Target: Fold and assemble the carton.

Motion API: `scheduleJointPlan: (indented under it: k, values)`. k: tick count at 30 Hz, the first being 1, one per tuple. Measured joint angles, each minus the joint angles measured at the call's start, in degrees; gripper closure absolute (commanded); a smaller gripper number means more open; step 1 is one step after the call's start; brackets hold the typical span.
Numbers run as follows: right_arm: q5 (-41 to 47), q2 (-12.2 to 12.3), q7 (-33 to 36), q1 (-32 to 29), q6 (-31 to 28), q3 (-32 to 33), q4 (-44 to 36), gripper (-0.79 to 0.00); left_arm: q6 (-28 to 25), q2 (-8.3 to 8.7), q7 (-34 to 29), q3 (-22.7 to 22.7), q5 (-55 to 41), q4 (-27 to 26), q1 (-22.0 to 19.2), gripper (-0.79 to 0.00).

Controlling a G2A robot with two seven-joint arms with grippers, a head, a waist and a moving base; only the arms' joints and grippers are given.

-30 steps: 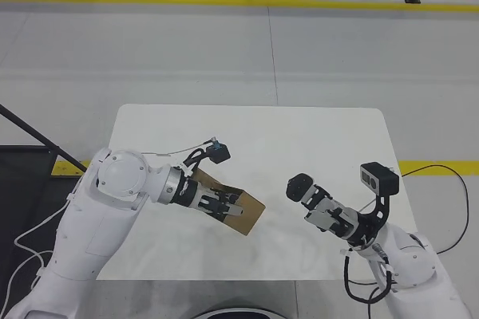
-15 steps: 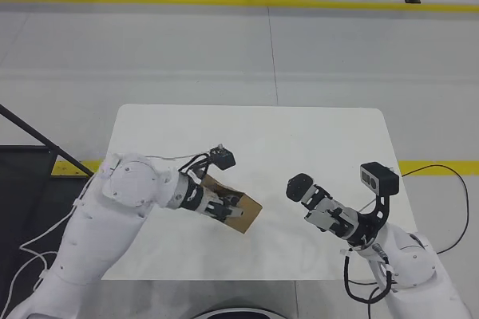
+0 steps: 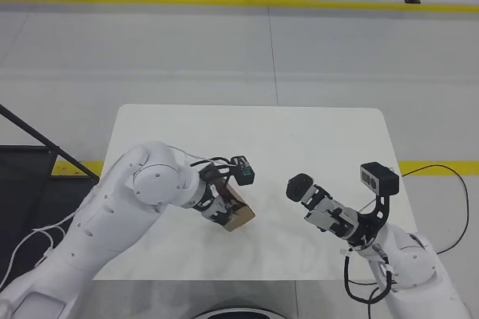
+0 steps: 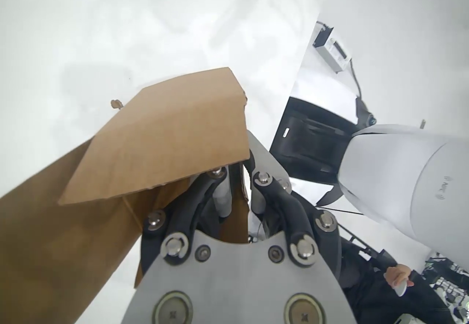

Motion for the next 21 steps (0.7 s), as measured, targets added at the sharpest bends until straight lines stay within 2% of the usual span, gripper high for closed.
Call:
scheduleJointPlan:
  k: [12,15,21]
  values:
    - [0.0,0.0,0.0,0.0,0.0,0.0,0.0,-0.785,0.02,0.01,-0.01,-0.06,-0.01,0.04,0.03,0.0]
    - [0.0,0.0,0.0,0.0,0.0,0.0,0.0,-0.785,-0.65,0.08,0.77,0.69,1.42,1.38,0.41,0.0]
    - [0.0,0.0,0.0,0.0,0.0,0.0,0.0,-0.785,-3.81,0.45,3.77,7.58,7.18,5.23,-4.32,0.0]
